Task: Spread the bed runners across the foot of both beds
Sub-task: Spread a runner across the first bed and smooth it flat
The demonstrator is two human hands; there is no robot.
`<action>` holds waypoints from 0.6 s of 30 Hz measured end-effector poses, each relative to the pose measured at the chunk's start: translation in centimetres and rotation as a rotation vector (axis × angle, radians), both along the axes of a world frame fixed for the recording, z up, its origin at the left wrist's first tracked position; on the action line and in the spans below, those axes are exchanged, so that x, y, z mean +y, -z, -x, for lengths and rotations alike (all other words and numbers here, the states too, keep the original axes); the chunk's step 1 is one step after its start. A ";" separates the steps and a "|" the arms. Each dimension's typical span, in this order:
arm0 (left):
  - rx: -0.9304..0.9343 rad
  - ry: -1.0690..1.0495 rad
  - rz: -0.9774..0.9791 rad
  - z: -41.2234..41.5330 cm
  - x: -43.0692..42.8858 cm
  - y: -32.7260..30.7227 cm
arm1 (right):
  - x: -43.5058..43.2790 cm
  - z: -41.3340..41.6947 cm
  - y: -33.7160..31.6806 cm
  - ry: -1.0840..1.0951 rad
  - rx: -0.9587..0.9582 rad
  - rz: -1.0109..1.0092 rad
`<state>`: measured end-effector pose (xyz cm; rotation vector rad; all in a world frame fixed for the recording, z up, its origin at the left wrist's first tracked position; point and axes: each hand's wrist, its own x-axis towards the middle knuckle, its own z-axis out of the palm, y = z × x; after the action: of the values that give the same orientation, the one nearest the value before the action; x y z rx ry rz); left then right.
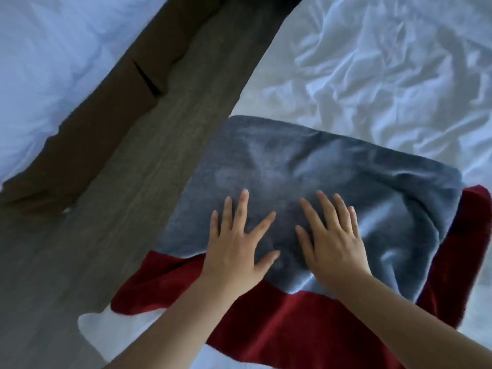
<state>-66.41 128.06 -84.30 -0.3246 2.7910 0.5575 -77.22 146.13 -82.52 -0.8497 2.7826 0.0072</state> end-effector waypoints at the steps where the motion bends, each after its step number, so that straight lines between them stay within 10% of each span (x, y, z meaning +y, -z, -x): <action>1: 0.022 0.026 0.003 1.5 0.5 -0.3 | 0.0 1.9 -0.1 0.047 0.008 0.016; 9: -0.144 -0.008 -0.135 12.4 5.8 -1.9 | 0.2 14.2 -3.5 0.452 -0.185 -0.050; 18: -0.213 0.040 -0.169 17.4 8.8 -1.0 | 3.1 18.1 -1.8 0.733 -0.266 0.306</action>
<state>-83.76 136.88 -83.26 -0.2747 2.5214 0.7001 -95.29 149.24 -80.67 0.1559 2.6936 -0.6128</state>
